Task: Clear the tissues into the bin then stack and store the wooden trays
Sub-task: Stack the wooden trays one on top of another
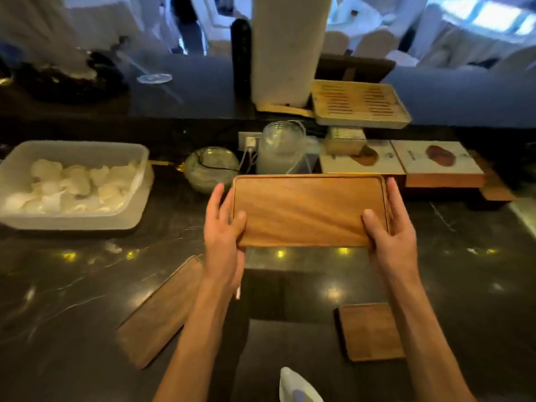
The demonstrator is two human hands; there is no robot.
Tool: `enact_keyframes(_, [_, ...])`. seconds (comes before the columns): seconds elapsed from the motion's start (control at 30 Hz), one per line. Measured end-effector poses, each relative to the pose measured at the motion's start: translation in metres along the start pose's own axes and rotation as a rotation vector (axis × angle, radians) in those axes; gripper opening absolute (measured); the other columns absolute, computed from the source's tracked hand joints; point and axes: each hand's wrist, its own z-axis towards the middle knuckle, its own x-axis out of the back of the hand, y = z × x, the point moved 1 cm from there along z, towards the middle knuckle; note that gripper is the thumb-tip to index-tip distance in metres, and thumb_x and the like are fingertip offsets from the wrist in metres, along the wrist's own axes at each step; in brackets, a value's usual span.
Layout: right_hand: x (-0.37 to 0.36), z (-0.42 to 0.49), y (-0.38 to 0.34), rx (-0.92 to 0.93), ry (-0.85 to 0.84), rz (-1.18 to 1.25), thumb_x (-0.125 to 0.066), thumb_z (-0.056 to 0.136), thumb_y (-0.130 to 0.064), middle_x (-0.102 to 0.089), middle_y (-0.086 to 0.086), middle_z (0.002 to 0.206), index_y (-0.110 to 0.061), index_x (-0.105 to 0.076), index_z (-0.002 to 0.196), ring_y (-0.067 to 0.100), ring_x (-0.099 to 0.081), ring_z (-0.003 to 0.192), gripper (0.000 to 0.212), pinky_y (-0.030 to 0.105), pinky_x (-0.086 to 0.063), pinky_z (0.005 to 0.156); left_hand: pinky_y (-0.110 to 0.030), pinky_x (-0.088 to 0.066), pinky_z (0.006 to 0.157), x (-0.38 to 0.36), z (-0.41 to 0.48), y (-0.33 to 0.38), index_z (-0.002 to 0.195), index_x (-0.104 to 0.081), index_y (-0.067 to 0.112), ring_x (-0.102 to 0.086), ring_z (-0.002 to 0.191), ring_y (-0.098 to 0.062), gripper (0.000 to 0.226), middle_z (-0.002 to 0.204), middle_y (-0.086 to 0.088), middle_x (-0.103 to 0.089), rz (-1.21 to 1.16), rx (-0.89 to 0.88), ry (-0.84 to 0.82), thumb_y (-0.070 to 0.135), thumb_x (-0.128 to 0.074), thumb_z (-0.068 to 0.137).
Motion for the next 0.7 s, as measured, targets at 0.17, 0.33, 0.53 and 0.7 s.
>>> enact_keyframes(0.17, [0.105, 0.001, 0.029, -0.139, -0.054, 0.038, -0.054, 0.095, -0.016, -0.056, -0.006, 0.136, -0.032, -0.035, 0.146, 0.011, -0.056, 0.123, 0.057, 0.039, -0.045, 0.105, -0.040, -0.048, 0.102, -0.062, -0.029, -0.072, 0.147, -0.035, 0.020, -0.056, 0.124, -0.017, 0.054, 0.140, -0.003, -0.055, 0.174, 0.086, -0.034, 0.000, -0.043, 0.097])
enact_keyframes(0.33, [0.205, 0.027, 0.069, -0.206, -0.178, -0.201, -0.046, 0.100, -0.025, -0.048, -0.029, 0.127, -0.049, -0.028, 0.145, 0.001, -0.052, 0.116, 0.054, 0.027, -0.043, 0.100, -0.025, -0.051, 0.092, -0.116, -0.032, -0.130, 0.143, -0.042, 0.024, -0.058, 0.119, -0.008, 0.053, 0.135, 0.006, -0.056, 0.578, -0.039, 0.055, 0.006, -0.054, 0.095])
enact_keyframes(0.53, [0.267, 0.011, 0.161, -0.462, -0.240, -0.503, -0.052, 0.097, -0.015, -0.052, 0.008, 0.141, -0.029, -0.032, 0.148, 0.023, -0.052, 0.123, 0.056, 0.038, -0.046, 0.101, -0.025, -0.045, 0.088, -0.124, -0.063, -0.239, 0.133, -0.055, 0.007, -0.060, 0.115, -0.022, 0.040, 0.126, -0.012, -0.064, 0.994, 0.247, 0.200, 0.005, -0.056, 0.093])
enact_keyframes(0.7, [0.296, -0.015, 0.210, -0.534, -0.307, -0.604, -0.048, 0.095, -0.010, -0.059, 0.006, 0.126, -0.033, -0.034, 0.147, 0.010, -0.054, 0.088, 0.058, 0.025, -0.048, 0.073, -0.032, -0.049, 0.078, -0.098, -0.093, -0.300, 0.107, -0.073, 0.007, -0.067, 0.101, -0.027, 0.025, 0.101, -0.014, -0.073, 1.256, 0.358, 0.163, 0.004, -0.054, 0.091])
